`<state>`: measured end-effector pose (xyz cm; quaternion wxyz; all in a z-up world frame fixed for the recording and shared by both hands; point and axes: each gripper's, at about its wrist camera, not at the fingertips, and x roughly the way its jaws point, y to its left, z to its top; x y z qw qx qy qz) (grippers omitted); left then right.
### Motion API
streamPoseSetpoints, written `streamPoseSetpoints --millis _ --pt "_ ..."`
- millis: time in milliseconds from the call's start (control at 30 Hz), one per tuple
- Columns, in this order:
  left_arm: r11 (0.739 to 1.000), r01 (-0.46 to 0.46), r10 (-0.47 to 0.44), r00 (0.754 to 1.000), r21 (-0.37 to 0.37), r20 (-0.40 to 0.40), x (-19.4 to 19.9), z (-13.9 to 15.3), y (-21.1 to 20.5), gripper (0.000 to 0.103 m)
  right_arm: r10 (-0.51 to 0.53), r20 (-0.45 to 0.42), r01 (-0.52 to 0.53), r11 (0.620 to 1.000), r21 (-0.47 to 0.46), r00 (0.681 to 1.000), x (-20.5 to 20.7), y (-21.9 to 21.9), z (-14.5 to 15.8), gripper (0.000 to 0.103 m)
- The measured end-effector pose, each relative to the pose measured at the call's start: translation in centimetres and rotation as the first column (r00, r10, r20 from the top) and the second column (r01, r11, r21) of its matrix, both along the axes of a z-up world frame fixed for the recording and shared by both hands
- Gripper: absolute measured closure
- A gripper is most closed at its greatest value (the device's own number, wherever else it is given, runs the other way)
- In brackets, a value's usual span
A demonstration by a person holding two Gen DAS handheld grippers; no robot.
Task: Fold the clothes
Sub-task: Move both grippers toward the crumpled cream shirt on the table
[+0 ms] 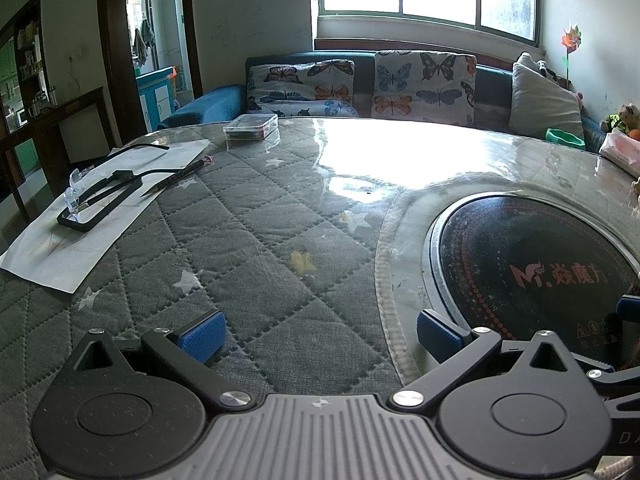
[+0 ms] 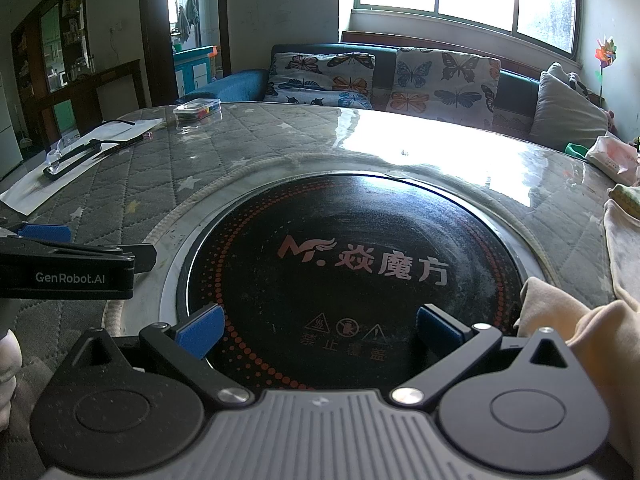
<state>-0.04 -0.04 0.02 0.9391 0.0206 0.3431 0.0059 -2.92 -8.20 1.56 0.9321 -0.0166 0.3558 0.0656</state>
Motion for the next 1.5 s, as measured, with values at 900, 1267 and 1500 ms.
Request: streamPoseSetpoints --millis 900,1267,1500 --pt "0.993 0.116 -0.115 0.993 -0.007 0.028 -5.9 3.9 -3.2 0.0 0.019 0.077 -0.013 0.997 -0.073 0.997 -6.1 0.6 3.3 0.0" --pt "0.977 0.21 -0.208 0.977 -0.029 0.041 -9.3 5.5 -6.1 0.0 -0.061 0.098 0.065 0.997 -0.046 0.993 -10.7 -1.6 4.7 0.0" --pt "0.964 0.263 -0.262 0.965 -0.04 0.029 -10.5 5.9 -8.2 0.0 -0.098 0.099 0.102 0.994 -0.041 0.99 -13.5 -3.2 5.0 0.0"
